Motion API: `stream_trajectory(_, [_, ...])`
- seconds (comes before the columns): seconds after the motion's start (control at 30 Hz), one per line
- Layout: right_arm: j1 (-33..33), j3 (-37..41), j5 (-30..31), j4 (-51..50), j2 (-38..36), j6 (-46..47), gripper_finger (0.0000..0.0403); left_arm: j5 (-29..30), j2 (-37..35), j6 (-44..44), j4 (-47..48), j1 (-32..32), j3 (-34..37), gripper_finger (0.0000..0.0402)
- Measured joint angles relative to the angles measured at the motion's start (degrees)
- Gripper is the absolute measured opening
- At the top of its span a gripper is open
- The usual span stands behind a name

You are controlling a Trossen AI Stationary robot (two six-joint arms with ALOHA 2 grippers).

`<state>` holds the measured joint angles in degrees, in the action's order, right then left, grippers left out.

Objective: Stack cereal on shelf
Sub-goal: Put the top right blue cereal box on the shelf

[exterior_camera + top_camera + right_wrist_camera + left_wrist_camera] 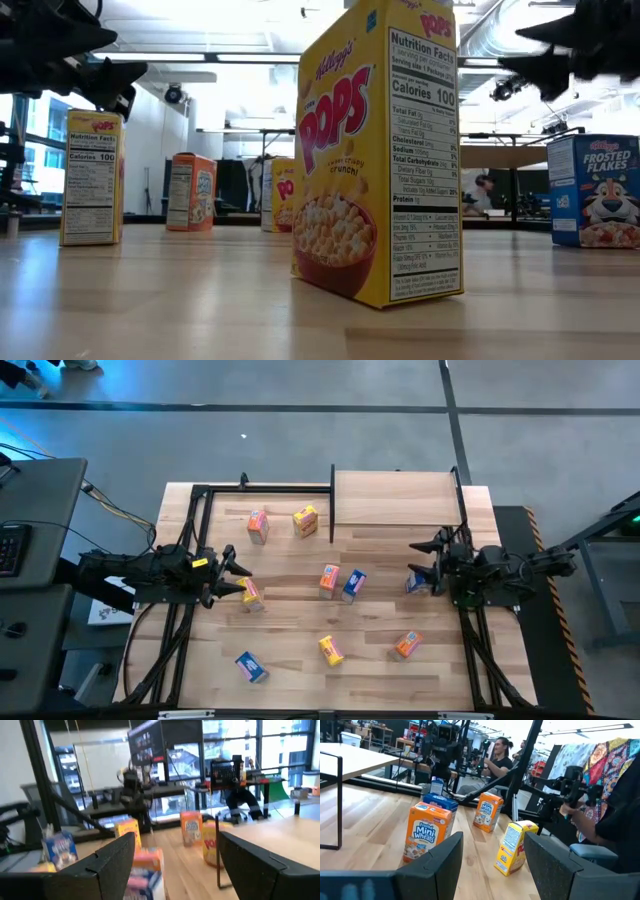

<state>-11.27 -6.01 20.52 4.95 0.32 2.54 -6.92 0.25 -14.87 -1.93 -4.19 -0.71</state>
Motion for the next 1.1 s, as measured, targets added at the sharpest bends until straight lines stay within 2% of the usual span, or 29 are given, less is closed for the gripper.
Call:
stream_trajectory(0.23, [0.0, -10.7, -1.5, -8.9, 1.3, -1.1, 0.0280, 0.0, 0.0, -0.1, 0.0, 0.0, 0.0, 0.0200])
stream_trajectory(0.37, [0.0, -17.9, -1.5, -14.8, 5.2, -1.1, 0.0280, 0.0, 0.0, -4.2, 0.0, 0.0, 0.0, 0.0200])
stream_trajectory(0.67, [0.0, -34.9, 0.7, -33.0, 19.4, 0.3, 0.0280, 0.0, 0.0, -5.3, 0.0, 0.0, 0.0, 0.0200])
stream_trajectory(0.97, [0.0, -50.9, 0.2, -58.1, 34.8, 12.3, 0.0280, 0.0, 0.0, -6.7, 0.0, 0.0, 0.0, 0.0200])
stream_trajectory(1.1, [0.0, -56.2, -2.8, -66.8, 41.5, 15.2, 0.0280, 0.0, 0.0, -7.0, 0.0, 0.1, 0.0, 0.0200])
